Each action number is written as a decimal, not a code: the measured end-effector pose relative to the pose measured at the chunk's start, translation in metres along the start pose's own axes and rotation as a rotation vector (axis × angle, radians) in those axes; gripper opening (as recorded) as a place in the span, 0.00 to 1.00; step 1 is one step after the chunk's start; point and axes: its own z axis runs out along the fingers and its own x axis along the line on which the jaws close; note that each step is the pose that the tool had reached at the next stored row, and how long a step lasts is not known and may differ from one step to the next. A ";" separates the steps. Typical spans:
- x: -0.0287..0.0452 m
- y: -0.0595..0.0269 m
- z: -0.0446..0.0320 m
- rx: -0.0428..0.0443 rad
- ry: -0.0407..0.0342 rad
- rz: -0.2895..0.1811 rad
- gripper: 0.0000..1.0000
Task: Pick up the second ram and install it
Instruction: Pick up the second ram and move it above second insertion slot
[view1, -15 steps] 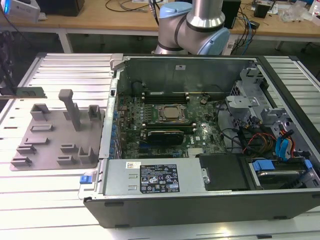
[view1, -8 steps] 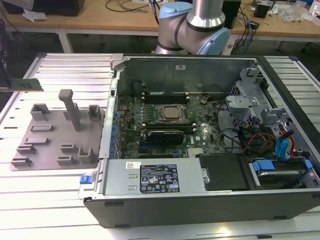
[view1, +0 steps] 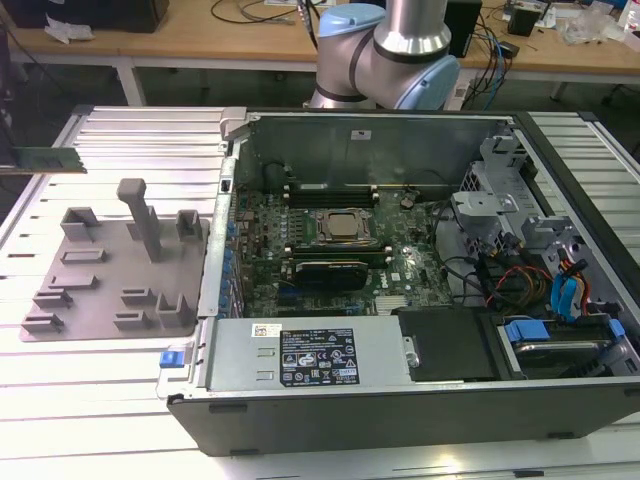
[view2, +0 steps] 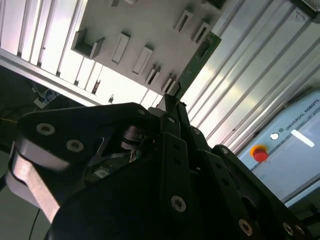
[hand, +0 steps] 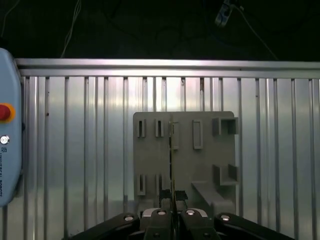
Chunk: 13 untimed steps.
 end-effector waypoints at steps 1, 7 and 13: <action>0.0000 -0.0051 -0.0001 -0.0001 0.0000 0.000 0.11; -0.0012 -0.0475 0.0001 -0.0047 0.0000 0.000 0.11; -0.0037 -0.0821 0.0005 -0.0081 0.0005 0.000 0.11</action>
